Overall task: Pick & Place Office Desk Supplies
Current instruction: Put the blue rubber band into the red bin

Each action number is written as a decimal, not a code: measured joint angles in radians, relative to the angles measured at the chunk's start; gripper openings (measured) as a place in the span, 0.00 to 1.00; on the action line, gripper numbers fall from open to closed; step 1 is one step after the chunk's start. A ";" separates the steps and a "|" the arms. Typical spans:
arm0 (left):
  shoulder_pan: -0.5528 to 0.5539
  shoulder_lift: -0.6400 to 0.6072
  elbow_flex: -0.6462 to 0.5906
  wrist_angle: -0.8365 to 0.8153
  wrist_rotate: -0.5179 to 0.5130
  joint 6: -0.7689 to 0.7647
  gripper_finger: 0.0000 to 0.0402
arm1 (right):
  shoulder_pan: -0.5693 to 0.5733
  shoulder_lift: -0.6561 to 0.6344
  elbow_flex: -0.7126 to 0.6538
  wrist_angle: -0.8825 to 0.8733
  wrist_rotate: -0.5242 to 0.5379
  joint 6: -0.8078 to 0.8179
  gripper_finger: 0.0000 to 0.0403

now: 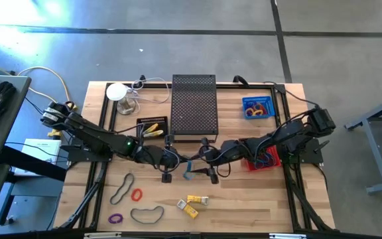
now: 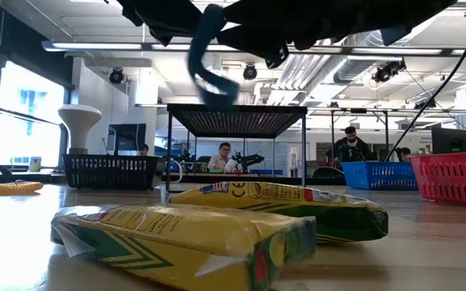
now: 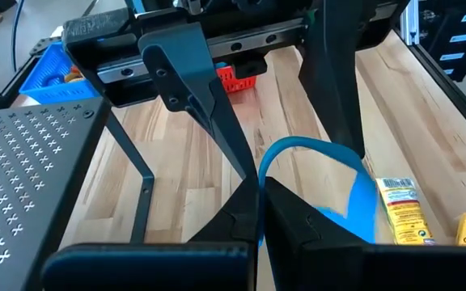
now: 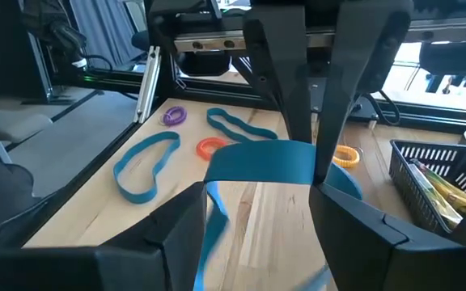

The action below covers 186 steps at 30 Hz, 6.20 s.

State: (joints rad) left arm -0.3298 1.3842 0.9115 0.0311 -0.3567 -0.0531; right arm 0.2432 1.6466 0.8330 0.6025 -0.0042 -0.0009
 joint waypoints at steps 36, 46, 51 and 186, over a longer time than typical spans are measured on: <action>0.008 0.003 0.000 0.005 -0.139 0.037 0.00 | -0.003 -0.001 0.003 -0.101 -0.109 0.033 0.52; 0.007 0.003 0.000 0.005 -0.138 0.033 0.00 | -0.016 -0.001 0.002 -0.254 0.084 0.083 0.52; 0.007 0.003 0.000 0.007 -0.137 0.026 0.00 | -0.037 -0.001 0.002 -0.190 0.210 0.106 0.52; -0.233 0.053 0.000 0.035 -0.138 0.008 0.38 | 0.345 -0.064 0.055 -1.876 0.299 1.703 0.01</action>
State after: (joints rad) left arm -0.5625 1.4368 0.9115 0.0666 -0.4947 -0.0456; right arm 0.5884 1.5829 0.8878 -1.2732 0.2945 1.7022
